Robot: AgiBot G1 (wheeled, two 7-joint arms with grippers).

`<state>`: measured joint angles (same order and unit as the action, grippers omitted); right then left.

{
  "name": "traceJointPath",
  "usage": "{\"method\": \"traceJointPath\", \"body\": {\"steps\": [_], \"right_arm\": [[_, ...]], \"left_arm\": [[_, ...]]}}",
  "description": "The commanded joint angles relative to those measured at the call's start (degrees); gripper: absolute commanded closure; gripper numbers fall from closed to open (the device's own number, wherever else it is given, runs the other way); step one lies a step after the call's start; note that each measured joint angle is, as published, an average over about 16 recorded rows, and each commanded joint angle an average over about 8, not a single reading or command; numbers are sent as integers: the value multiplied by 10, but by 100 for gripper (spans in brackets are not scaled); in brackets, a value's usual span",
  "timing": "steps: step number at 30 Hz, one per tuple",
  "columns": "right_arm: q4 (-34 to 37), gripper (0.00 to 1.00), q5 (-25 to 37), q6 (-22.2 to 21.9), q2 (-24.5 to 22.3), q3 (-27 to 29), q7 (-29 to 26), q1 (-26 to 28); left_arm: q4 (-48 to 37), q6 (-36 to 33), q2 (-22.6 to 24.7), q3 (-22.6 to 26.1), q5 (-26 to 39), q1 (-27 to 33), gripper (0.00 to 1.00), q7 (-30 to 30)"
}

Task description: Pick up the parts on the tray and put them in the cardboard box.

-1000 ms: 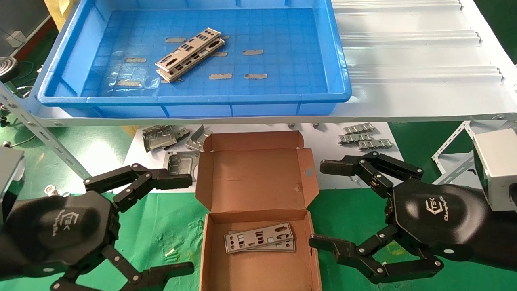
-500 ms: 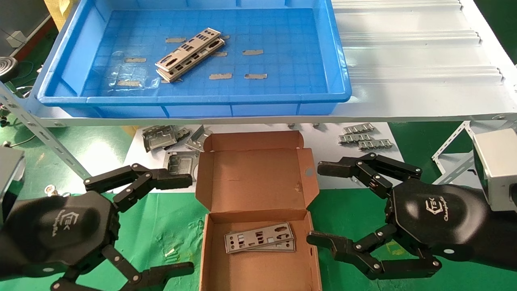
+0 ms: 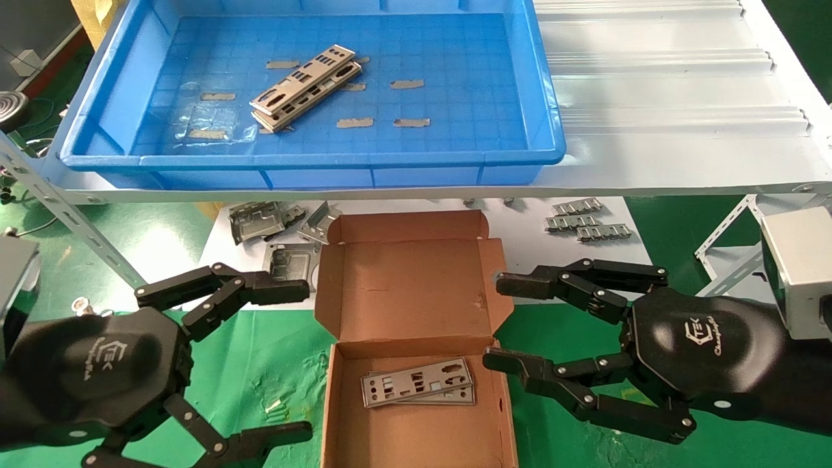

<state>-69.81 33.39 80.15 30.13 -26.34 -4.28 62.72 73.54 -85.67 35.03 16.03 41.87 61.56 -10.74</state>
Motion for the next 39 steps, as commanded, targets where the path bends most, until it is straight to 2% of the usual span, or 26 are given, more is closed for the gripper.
{"method": "traceJointPath", "body": {"steps": [1, 18, 23, 27, 31, 39], "right_arm": [[0, 100, 0, 0, 0, 0, 0, 0], [0, 100, 0, 0, 0, 0, 0, 0], [0, 100, 0, 0, 0, 0, 0, 0], [0, 100, 0, 0, 0, 0, 0, 0], [0, 100, 0, 0, 0, 0, 0, 0], [0, 100, 0, 0, 0, 0, 0, 0]], "left_arm": [[0, 0, 0, 0, 0, 0, 0, 0], [1, 0, 0, 0, 0, 1, 0, 0], [12, 6, -5, 2, 14, 21, 0, -10], [21, 24, 1, 9, 43, 69, 0, -33], [-1, 50, 31, 23, 82, 136, 0, -50], [-153, 92, 125, 70, 190, 285, 0, -44]]}}
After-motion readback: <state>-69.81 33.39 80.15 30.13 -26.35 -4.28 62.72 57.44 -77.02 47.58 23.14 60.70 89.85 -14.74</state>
